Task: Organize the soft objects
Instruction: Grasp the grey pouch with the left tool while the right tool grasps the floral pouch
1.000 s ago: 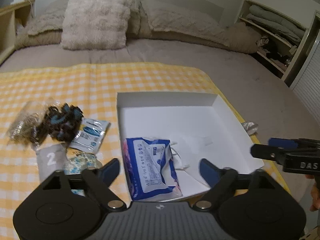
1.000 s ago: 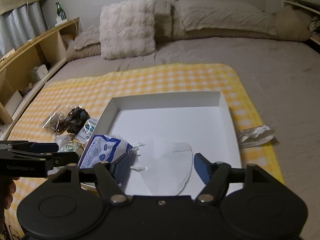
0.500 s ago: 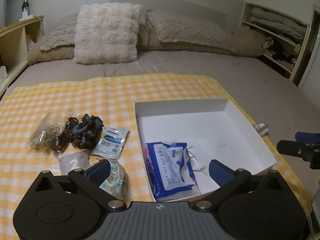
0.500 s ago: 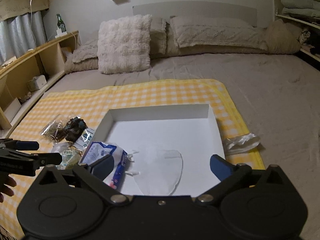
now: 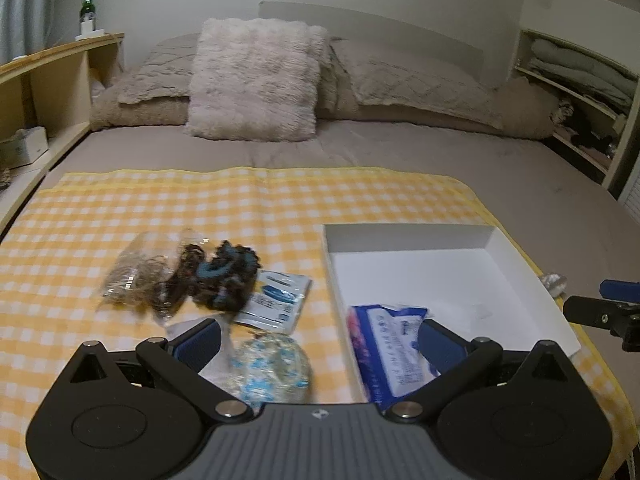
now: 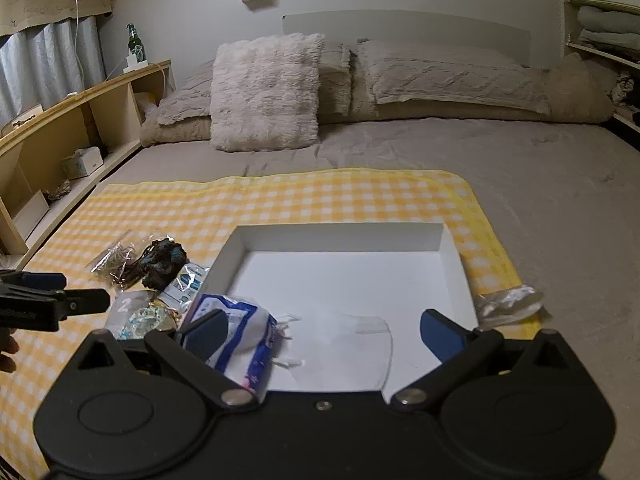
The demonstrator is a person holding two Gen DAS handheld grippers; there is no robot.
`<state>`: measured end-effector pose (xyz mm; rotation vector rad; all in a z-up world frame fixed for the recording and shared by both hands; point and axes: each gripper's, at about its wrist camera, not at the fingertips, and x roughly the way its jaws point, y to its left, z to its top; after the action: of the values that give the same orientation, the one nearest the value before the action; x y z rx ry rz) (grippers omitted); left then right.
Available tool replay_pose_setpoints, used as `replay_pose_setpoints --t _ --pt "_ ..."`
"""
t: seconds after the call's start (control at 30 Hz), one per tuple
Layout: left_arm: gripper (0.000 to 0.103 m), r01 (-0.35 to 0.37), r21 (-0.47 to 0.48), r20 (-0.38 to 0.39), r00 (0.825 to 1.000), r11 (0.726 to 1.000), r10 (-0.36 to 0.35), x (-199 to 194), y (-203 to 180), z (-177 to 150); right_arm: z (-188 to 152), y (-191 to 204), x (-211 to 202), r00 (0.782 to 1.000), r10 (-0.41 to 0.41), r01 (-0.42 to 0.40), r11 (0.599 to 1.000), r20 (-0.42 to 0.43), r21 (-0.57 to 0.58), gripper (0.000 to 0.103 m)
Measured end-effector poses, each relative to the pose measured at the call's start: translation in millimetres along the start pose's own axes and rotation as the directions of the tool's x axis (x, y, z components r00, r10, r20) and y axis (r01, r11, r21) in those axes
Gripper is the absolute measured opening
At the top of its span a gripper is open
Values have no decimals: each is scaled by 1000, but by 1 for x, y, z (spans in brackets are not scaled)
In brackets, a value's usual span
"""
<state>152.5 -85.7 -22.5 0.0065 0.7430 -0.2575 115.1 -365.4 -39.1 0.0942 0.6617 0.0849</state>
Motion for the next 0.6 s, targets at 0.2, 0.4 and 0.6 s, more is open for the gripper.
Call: replay_pose_setpoints --t 0.2,0.4,0.6 --pt "103 -38 -18 18 999 999 38 -8 27 3 8 25 14 999 37 -37 999 -2 -16 103" --pt "103 -97 -43 41 994 994 99 -16 55 6 19 56 29 995 98 -98 995 4 -14 103" --pt "103 -121 -84 46 991 989 125 -22 82 11 32 91 49 989 146 -146 989 -9 -16 103"
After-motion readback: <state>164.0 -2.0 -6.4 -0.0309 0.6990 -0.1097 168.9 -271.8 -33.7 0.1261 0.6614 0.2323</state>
